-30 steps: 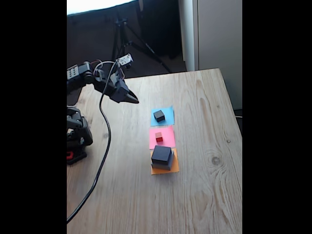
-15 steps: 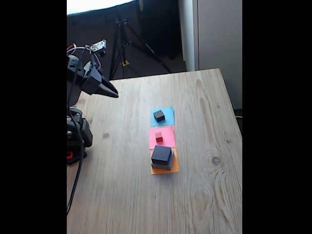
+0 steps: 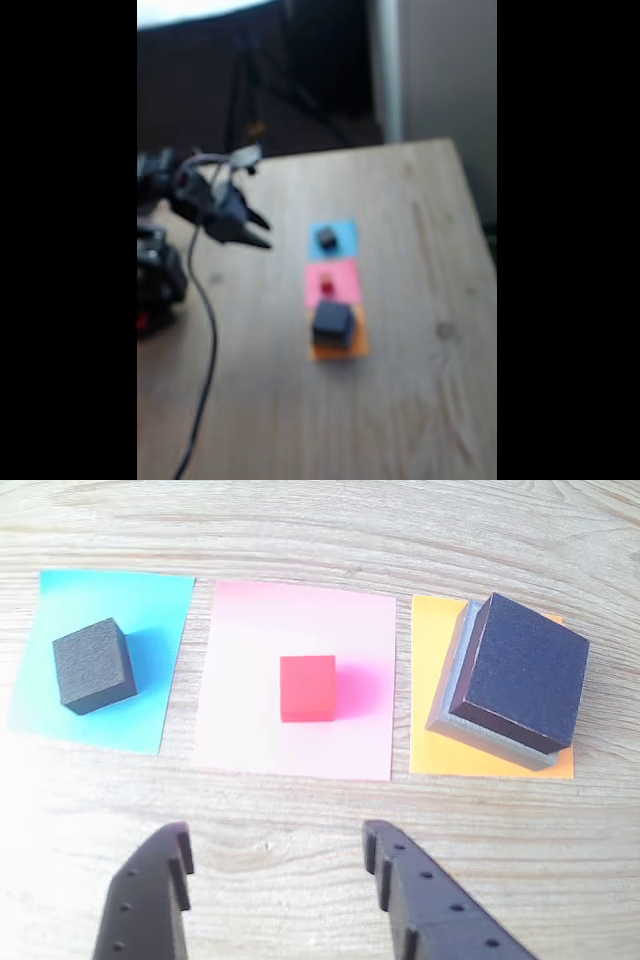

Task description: Tower of hanoi

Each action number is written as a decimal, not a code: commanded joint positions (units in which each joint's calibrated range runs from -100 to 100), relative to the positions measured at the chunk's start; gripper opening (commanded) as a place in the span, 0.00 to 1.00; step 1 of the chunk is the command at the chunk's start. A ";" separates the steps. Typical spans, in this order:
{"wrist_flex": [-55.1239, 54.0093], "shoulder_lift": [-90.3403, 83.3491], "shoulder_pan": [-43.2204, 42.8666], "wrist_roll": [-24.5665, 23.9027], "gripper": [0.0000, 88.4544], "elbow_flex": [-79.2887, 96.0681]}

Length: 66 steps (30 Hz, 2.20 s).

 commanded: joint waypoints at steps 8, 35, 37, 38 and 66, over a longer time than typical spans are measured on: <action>-37.02 2.71 2.33 0.69 0.24 21.91; -82.59 36.77 3.34 -2.32 0.28 30.01; -83.32 39.12 3.25 -2.65 0.28 28.55; -83.72 40.18 3.34 -2.48 0.28 27.91; -97.81 59.63 0.91 -1.31 0.27 20.55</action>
